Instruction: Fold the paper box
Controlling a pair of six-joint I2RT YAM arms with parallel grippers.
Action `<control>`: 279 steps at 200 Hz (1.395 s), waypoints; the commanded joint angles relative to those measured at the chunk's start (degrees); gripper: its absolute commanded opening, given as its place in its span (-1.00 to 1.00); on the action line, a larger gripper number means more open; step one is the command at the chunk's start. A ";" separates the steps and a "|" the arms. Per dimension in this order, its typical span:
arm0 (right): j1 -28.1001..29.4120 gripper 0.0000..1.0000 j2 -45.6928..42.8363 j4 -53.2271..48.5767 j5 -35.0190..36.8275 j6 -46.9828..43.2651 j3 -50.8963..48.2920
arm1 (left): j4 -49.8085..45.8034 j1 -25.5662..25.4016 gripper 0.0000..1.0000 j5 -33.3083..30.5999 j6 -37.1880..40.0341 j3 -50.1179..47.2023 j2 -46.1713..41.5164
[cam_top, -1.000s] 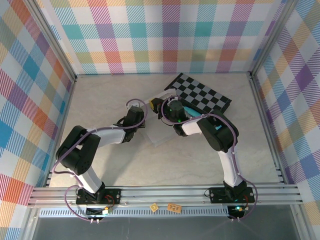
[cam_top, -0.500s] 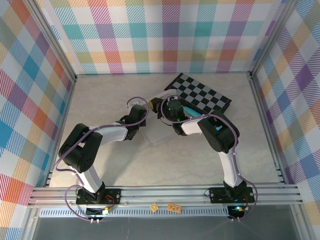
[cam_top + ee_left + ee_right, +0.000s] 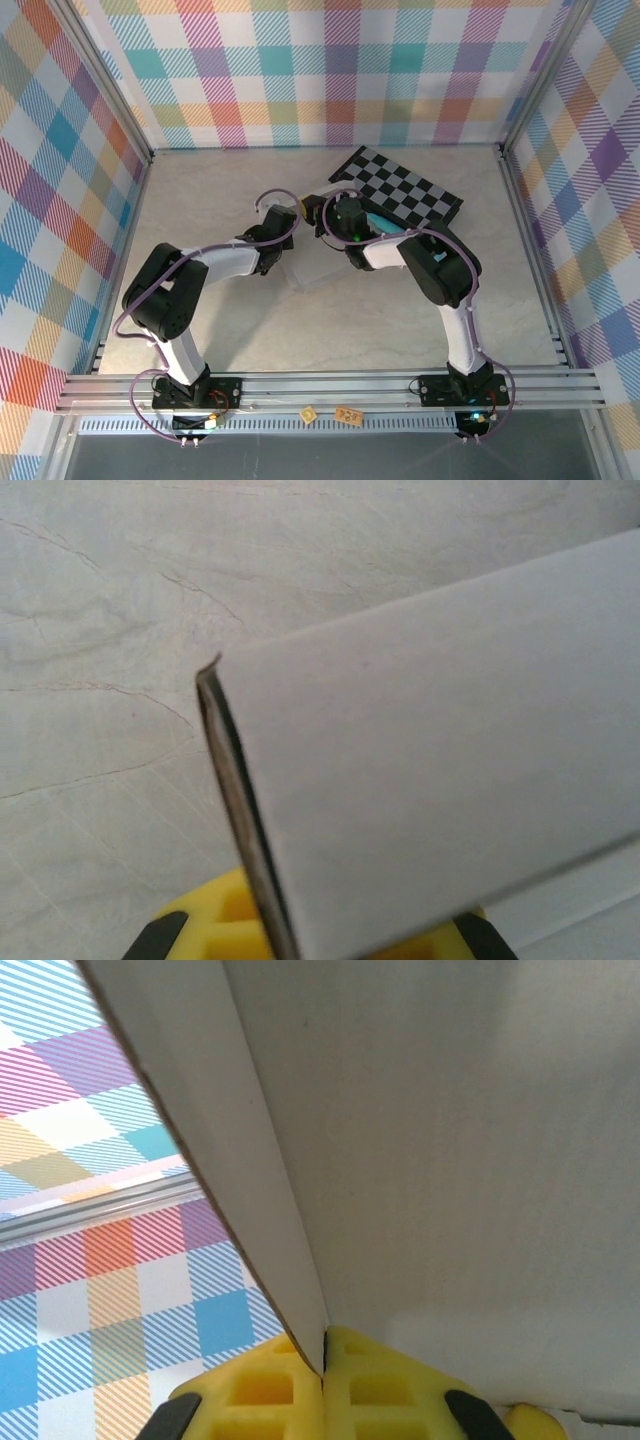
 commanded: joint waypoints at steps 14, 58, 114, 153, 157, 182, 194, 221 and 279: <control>1.45 -0.34 -6.19 -9.45 -2.33 -1.31 -2.94 | -11.39 -0.37 -1.00 -3.09 1.77 0.43 1.09; -2.52 0.29 -20.50 -29.74 -3.07 -8.17 -3.67 | -15.56 1.66 -1.00 2.44 8.96 2.42 -4.29; -10.26 0.26 -31.36 -71.55 -2.12 -26.25 12.27 | -27.46 4.61 -1.00 10.86 15.44 11.84 -6.13; -15.07 0.17 -26.76 -86.78 -5.99 -37.34 25.02 | -32.32 4.99 -1.00 19.94 18.69 17.19 -5.73; -15.21 0.16 -25.95 -88.05 -6.18 -38.61 26.58 | -32.77 5.00 -1.00 20.59 18.80 17.61 -5.78; -16.06 0.13 -20.50 -95.89 -7.17 -42.81 33.53 | -35.03 4.99 -1.00 22.10 18.23 19.08 -6.39; -16.32 0.11 -18.98 -96.10 -8.99 -43.02 33.73 | -35.34 4.99 -1.00 22.55 17.96 19.03 -6.86; -16.18 0.10 -16.69 -96.10 -10.41 -43.45 33.75 | -35.68 4.81 -1.00 22.71 17.43 18.56 -7.84; -15.84 0.07 -13.07 -94.79 -11.51 -43.73 33.74 | -36.38 4.38 -1.00 22.95 17.33 19.68 -7.94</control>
